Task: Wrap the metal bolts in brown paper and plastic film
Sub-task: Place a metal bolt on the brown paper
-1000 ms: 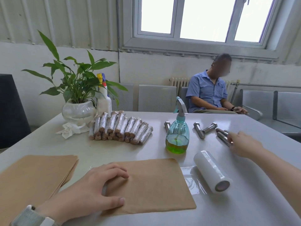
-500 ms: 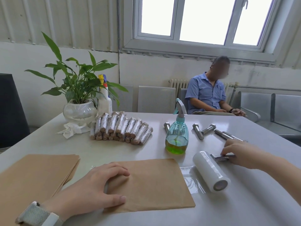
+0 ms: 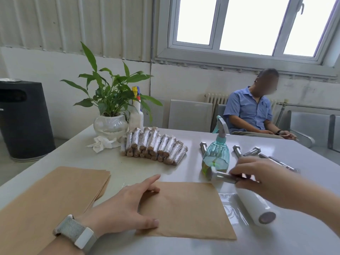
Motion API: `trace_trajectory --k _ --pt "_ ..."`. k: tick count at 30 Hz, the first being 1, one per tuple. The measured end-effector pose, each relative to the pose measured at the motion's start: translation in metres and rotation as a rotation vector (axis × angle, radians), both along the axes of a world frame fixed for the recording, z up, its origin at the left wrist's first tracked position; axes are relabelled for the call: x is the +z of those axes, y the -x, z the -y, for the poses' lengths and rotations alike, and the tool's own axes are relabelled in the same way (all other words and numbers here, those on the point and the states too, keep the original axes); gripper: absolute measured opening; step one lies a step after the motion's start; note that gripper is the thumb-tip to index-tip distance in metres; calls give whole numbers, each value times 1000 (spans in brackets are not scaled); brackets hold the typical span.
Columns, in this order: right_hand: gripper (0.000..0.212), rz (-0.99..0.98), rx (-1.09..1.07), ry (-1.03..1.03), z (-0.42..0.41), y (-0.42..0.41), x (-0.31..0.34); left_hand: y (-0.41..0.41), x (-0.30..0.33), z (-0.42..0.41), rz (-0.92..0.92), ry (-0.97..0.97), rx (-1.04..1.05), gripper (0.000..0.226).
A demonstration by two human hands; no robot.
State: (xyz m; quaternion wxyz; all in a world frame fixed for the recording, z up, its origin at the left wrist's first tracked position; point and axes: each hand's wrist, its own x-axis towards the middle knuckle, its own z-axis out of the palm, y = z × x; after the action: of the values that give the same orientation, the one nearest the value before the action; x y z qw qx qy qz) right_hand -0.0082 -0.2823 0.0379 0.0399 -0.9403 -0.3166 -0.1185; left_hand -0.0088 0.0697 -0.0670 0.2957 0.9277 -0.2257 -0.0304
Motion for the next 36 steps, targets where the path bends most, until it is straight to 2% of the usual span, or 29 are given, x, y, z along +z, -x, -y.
trace_trajectory --k 2,7,13,21,24,29,34,36 --pt "14 -60 91 -7 -41 -5 -18 1 0 0 -7 6 6 103" --pt "18 -102 70 26 -92 -17 -60 3 2 0 -25 12 8 108" --pt "22 -138 68 74 -102 -20 -79 3 2 -1 -35 11 10 108" --pt "33 -83 47 119 -95 -18 -80 1 -1 -1 -14 4 3 105" --pt "41 -68 25 81 -98 -14 -83 0 -2 -2 -20 11 1 105" --pt "31 -40 52 -24 -102 -13 -88 -2 -3 -2 -13 11 5 105" --pt "34 -61 70 -47 -99 -13 -89 -3 -5 -2 -1 1 8 104" --pt "30 -91 12 -239 -93 -20 -76 -3 -5 -2 3 0 6 104"
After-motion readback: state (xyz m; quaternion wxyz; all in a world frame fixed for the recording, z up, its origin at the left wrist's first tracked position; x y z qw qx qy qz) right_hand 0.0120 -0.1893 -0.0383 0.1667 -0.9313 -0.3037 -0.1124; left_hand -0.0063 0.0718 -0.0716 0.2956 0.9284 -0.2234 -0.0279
